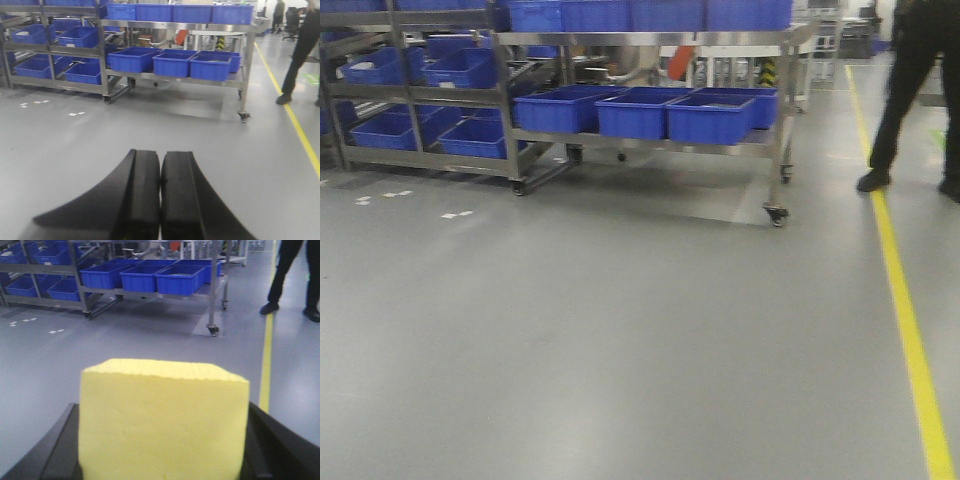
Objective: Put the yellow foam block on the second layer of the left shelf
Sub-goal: 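Drive the base away from the steel shelf carrying the cube, then drive the base across the room toward the blue bin rack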
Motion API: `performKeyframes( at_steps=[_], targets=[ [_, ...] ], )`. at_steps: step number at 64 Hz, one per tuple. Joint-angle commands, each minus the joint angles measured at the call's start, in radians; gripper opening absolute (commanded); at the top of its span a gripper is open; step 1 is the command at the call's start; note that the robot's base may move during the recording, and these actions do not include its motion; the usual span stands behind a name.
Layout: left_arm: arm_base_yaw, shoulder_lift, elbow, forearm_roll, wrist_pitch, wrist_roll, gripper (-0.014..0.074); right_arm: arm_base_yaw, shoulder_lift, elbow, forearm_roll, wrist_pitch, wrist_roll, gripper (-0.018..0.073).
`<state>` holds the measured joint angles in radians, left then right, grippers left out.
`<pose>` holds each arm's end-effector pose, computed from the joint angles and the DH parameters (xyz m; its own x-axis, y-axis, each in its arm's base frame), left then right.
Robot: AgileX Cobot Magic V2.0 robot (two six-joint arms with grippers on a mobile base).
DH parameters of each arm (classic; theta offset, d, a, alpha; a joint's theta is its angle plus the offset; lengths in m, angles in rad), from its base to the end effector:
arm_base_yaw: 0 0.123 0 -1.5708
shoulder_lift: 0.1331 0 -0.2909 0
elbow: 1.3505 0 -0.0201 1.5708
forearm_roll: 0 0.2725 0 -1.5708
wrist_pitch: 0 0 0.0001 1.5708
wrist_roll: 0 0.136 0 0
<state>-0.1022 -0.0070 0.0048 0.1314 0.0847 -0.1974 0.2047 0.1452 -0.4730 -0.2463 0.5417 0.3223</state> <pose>0.1166 -0.0104 0.2046 -0.0007 -0.0667 -0.9978 0.0912 0.9936 -0.0665 0.0971 0.0027 0.3158 -0.1187 0.0867 -0.9891 -0.0667 0.9932 0.0951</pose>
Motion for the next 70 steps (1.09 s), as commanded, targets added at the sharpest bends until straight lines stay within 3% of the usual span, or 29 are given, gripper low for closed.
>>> performKeyframes(
  at_steps=[1,70],
  targets=[
    [-0.003,0.004,0.026,-0.007,-0.085,-0.004,0.0136,-0.008,0.014,-0.029,-0.021,-0.087,-0.007,0.0356],
    [-0.003,0.004,0.026,-0.007,-0.085,-0.004,0.0136,-0.008,0.014,-0.029,-0.021,-0.087,-0.007,0.0356]
  ],
)
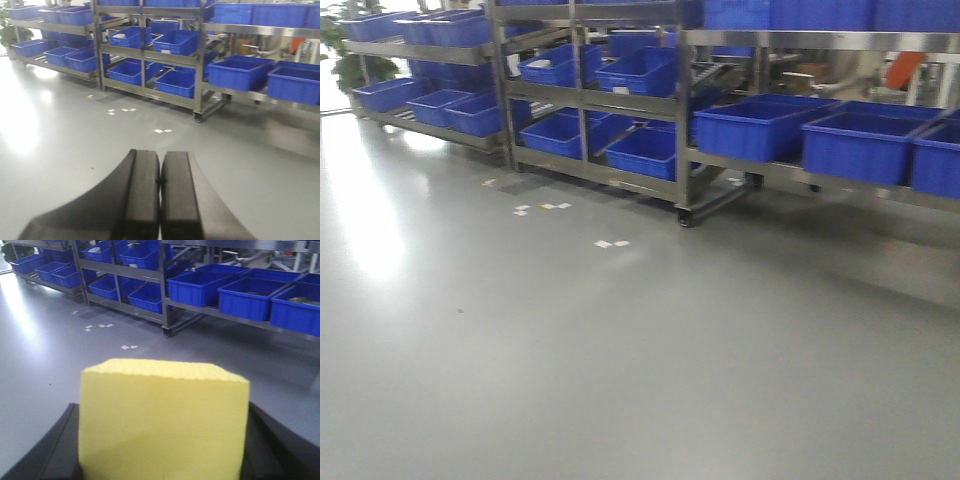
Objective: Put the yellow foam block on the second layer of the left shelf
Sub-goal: 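Drive the base across the room toward the blue bin rack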
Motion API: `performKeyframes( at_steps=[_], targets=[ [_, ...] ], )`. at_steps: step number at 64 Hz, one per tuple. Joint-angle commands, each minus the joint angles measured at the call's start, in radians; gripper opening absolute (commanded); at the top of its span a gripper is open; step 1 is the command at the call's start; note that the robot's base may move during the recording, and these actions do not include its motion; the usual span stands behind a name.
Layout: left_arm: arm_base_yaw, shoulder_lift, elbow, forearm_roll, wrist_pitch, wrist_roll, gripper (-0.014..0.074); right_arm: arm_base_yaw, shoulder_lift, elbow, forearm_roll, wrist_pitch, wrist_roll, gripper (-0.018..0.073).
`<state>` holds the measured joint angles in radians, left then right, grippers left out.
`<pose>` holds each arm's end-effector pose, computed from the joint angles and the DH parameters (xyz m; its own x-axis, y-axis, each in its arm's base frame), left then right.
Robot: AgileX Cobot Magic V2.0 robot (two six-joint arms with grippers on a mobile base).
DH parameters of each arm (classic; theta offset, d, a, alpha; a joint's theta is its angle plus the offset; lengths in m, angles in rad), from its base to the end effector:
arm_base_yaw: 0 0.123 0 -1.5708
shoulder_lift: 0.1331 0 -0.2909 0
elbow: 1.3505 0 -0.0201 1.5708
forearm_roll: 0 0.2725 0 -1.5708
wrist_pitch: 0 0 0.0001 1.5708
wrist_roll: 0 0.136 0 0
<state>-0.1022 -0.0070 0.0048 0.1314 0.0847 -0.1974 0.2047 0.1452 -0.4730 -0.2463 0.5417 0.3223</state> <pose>0.1166 -0.0104 0.2046 -0.0007 -0.0667 -0.9978 0.0912 0.9936 -0.0665 0.0971 0.0027 0.3158 -0.1187 0.0867 -0.9891 -0.0667 0.9932 0.0951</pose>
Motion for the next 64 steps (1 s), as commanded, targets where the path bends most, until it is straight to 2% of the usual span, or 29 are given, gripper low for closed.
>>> performKeyframes(
  at_steps=[1,64],
  targets=[
    [-0.003,0.004,0.026,-0.007,-0.085,-0.004,0.0136,-0.008,0.014,-0.029,-0.021,-0.087,-0.007,0.0356],
    [-0.003,0.004,0.026,-0.007,-0.085,-0.004,0.0136,-0.008,0.014,-0.029,-0.021,-0.087,-0.007,0.0356]
  ],
)
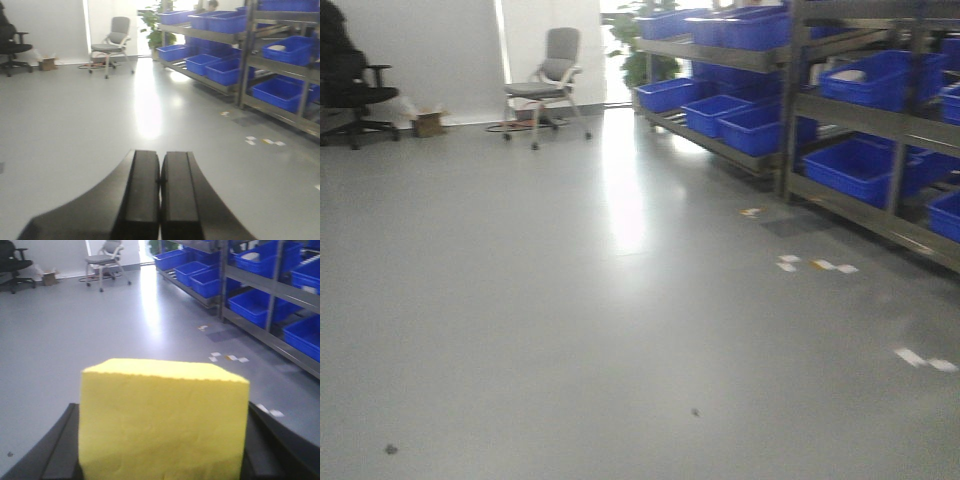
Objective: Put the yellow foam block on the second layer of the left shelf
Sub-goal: 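Drive the base across the room toward the blue bin rack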
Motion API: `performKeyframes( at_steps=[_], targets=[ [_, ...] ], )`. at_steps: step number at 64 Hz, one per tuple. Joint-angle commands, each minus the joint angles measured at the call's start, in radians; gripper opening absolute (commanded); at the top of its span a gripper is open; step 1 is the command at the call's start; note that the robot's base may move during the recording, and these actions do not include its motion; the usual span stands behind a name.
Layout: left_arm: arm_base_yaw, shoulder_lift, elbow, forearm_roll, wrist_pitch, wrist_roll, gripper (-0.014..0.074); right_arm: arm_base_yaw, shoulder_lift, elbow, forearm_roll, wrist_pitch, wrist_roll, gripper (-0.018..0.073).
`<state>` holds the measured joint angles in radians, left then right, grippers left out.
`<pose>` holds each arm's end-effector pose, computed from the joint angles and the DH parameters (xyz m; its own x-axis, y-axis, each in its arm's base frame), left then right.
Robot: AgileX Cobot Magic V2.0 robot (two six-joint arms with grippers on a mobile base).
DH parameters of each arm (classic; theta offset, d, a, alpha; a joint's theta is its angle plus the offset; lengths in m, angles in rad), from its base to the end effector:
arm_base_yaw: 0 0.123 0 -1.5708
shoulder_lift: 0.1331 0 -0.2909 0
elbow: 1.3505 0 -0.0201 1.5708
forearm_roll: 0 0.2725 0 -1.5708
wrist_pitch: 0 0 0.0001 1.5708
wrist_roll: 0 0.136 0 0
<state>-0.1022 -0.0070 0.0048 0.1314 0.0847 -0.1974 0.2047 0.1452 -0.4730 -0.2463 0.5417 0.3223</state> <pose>0.1166 -0.0104 0.2046 -0.0007 -0.0667 -0.9978 0.0912 0.9936 -0.0665 0.0971 0.0027 0.3158 -0.1187 0.0867 -0.9891 -0.0667 0.9932 0.0951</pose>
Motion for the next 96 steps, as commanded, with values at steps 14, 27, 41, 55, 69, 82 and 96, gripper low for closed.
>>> performKeyframes(
  at_steps=[14,27,41,55,69,82,96],
  targets=[
    [-0.003,0.004,0.026,-0.007,-0.085,-0.004,0.0136,-0.008,0.014,-0.029,-0.021,-0.087,-0.007,0.0356],
    [-0.003,0.004,0.026,-0.007,-0.085,-0.004,0.0136,-0.008,0.014,-0.029,-0.021,-0.087,-0.007,0.0356],
    [-0.003,0.004,0.026,-0.007,-0.085,-0.004,0.0136,-0.008,0.014,-0.029,-0.021,-0.087,-0.007,0.0356],
    [-0.003,0.004,0.026,-0.007,-0.085,-0.004,0.0136,-0.008,0.014,-0.029,-0.021,-0.087,-0.007,0.0356],
    [-0.003,0.004,0.026,-0.007,-0.090,-0.004,0.0136,-0.008,0.014,-0.029,-0.021,-0.087,-0.007,0.0356],
    [-0.003,0.004,0.026,-0.007,-0.085,-0.004,0.0136,-0.008,0.014,-0.029,-0.021,-0.087,-0.007,0.0356],
    [-0.003,0.004,0.026,-0.007,-0.085,-0.004,0.0136,-0.008,0.014,-0.029,-0.021,-0.087,-0.007,0.0356]
  ],
)
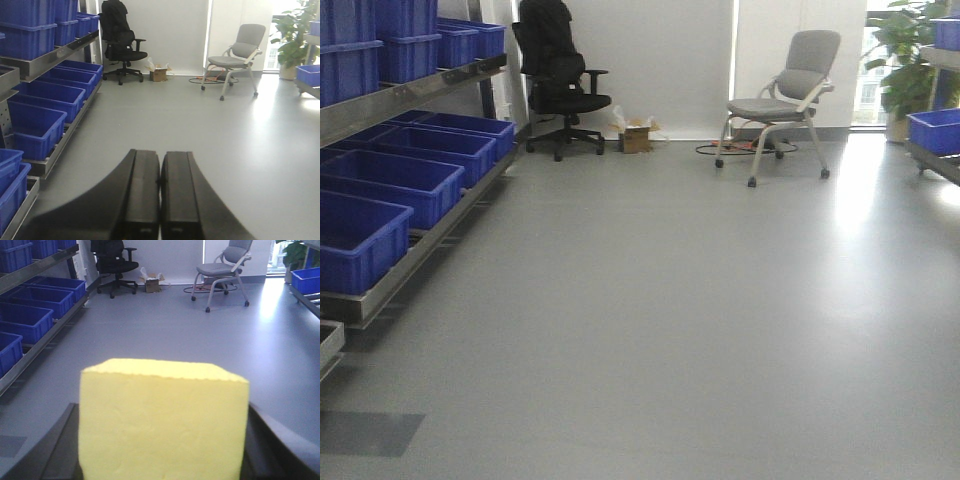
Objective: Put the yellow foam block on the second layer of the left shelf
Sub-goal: 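Drive the base across the room toward the blue bin rack, then turn and approach the blue bin rack, stopping in front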
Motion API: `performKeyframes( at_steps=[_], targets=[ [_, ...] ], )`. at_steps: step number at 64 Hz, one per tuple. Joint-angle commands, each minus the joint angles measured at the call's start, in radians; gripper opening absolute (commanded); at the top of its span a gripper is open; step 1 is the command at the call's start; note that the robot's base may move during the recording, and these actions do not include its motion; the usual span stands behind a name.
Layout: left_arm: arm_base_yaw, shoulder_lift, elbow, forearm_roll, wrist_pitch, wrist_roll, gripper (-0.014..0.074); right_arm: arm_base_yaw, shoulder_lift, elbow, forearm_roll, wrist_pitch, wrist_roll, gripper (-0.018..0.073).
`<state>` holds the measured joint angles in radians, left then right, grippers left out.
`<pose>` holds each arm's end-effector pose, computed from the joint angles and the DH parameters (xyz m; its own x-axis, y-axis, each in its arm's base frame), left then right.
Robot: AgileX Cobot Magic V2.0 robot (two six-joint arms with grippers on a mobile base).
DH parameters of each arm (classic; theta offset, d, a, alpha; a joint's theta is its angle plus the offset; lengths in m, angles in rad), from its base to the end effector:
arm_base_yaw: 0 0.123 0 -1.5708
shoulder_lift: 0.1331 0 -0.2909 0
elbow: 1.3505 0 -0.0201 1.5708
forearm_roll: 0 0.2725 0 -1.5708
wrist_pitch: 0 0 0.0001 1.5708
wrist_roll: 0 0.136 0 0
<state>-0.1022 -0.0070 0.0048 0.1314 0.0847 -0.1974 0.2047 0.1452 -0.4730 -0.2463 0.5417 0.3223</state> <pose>0.1166 -0.0104 0.2046 -0.0007 -0.0667 -0.9978 0.0912 0.9936 -0.0665 0.0971 0.0027 0.3158 -0.1187 0.0867 -0.9891 -0.0667 0.9932 0.0951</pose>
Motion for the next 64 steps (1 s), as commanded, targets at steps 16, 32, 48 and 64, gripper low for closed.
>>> performKeyframes(
  at_steps=[16,32,48,64],
  targets=[
    [-0.003,0.004,0.026,-0.007,-0.085,-0.004,0.0136,-0.008,0.014,-0.029,-0.021,-0.087,-0.007,0.0356],
    [-0.003,0.004,0.026,-0.007,-0.085,-0.004,0.0136,-0.008,0.014,-0.029,-0.021,-0.087,-0.007,0.0356],
    [-0.003,0.004,0.026,-0.007,-0.085,-0.004,0.0136,-0.008,0.014,-0.029,-0.021,-0.087,-0.007,0.0356],
    [-0.003,0.004,0.026,-0.007,-0.085,-0.004,0.0136,-0.008,0.014,-0.029,-0.021,-0.087,-0.007,0.0356]
  ],
)
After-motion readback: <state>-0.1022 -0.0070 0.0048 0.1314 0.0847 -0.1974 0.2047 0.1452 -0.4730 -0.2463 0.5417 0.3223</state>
